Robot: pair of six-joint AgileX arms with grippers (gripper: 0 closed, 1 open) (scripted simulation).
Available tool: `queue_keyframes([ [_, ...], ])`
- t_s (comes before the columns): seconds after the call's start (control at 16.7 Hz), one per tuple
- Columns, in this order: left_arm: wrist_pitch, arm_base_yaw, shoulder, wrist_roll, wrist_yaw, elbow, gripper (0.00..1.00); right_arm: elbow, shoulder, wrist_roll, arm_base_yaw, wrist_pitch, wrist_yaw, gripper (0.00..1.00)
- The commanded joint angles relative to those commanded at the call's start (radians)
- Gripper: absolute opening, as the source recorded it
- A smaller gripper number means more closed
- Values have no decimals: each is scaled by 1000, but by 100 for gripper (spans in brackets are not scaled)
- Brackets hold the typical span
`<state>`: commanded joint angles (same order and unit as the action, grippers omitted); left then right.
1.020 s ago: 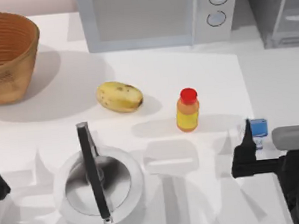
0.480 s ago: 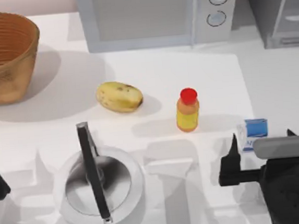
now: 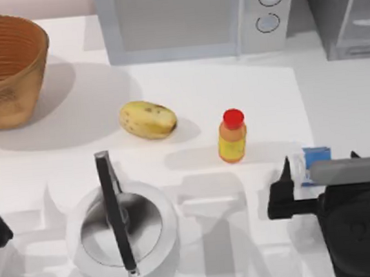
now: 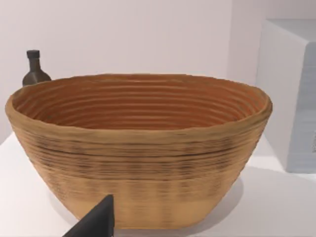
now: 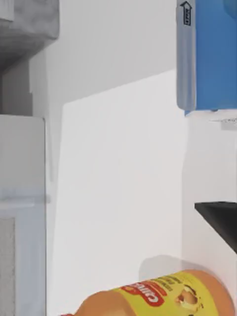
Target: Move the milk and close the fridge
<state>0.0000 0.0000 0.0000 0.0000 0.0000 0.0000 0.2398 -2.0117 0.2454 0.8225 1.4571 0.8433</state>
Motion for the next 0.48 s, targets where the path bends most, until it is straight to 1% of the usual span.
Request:
queue_keyframes([
  [0.24, 0, 0, 0, 0, 0, 0, 100, 62, -57, -35, -80, 21, -76, 100],
  [0.48, 0, 0, 0, 0, 0, 0, 100, 65, -60, -36, -84, 21, -79, 100],
])
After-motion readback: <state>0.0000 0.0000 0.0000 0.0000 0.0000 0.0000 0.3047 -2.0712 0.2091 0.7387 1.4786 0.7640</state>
